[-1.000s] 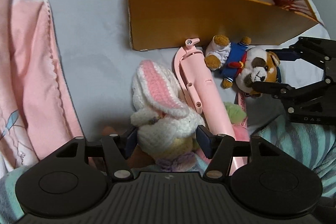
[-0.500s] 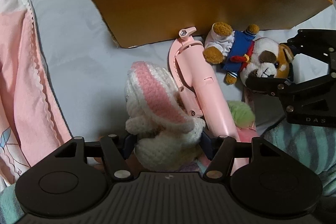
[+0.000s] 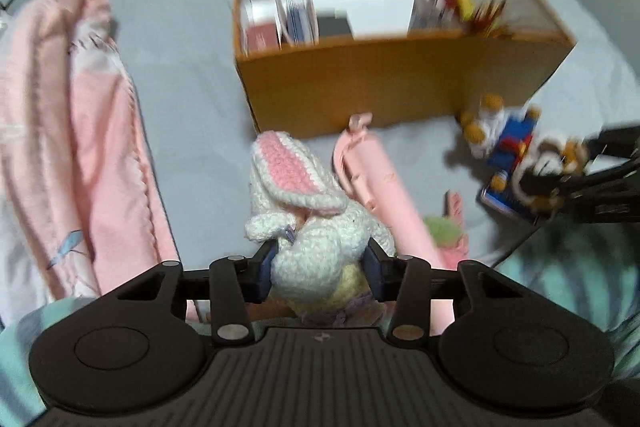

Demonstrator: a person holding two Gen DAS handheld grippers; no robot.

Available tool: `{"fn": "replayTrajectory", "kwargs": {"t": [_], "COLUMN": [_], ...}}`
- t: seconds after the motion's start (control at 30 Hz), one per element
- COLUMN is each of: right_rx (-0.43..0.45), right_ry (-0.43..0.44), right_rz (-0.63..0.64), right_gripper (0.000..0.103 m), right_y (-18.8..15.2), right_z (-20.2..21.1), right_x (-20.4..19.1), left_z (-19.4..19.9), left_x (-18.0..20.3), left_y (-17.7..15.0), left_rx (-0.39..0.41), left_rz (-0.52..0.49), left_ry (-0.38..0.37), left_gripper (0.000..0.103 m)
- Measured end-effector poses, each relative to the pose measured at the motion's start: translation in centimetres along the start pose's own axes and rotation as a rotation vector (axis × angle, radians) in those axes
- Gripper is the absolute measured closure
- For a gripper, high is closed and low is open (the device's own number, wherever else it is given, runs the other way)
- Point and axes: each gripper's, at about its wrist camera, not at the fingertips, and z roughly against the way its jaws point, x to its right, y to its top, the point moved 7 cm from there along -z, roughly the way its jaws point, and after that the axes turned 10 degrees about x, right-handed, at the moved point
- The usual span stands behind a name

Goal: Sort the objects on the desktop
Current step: 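Grasp the white knitted bunny with the left gripper while the right gripper grasps the brown plush dog, then lift the knitted bunny with the left gripper while the right gripper carries the plush dog over the box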

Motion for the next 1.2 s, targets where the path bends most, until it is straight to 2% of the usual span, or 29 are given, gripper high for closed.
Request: {"fn": "replayTrajectory", "kwargs": {"t": [0.13, 0.27, 0.4, 0.57, 0.7, 0.83, 1.0, 1.2], "right_rx": [-0.016, -0.008, -0.018, 0.023, 0.025, 0.008, -0.001, -0.013], "right_ry": [-0.018, -0.012, -0.015, 0.0, 0.011, 0.04, 0.054, 0.056], "right_rz": [-0.103, -0.185, -0.199, -0.165, -0.161, -0.129, -0.132, -0.139], "right_gripper": [0.047, 0.046, 0.043, 0.038, 0.038, 0.039, 0.04, 0.045], "right_y": [-0.7, -0.7, -1.2, -0.9, -0.9, -0.8, -1.1, -1.3], "right_z": [0.0, 0.1, -0.3, 1.0, 1.2, 0.2, -0.3, -1.1], "right_x": [1.6, 2.2, 2.0, 2.1, 2.6, 2.1, 2.1, 2.1], "left_z": [4.1, 4.4, 1.3, -4.0, -5.4, -5.3, -5.9, -7.2], "left_x": [0.4, 3.9, 8.1, 10.1, 10.7, 10.1, 8.7, 9.6], "left_y": [2.0, 4.2, 4.8, 2.8, 1.9, 2.1, 2.6, 2.8], "left_rx": [0.137, 0.22, 0.193, 0.073, 0.064, 0.072, 0.041, 0.026], "left_rz": [0.035, -0.027, -0.093, -0.162, -0.192, -0.147, -0.059, -0.084], "left_ry": [-0.045, -0.128, -0.197, -0.18, -0.183, -0.194, -0.226, -0.257], "left_gripper": [0.052, 0.052, 0.052, 0.05, 0.045, 0.04, 0.035, 0.034]}}
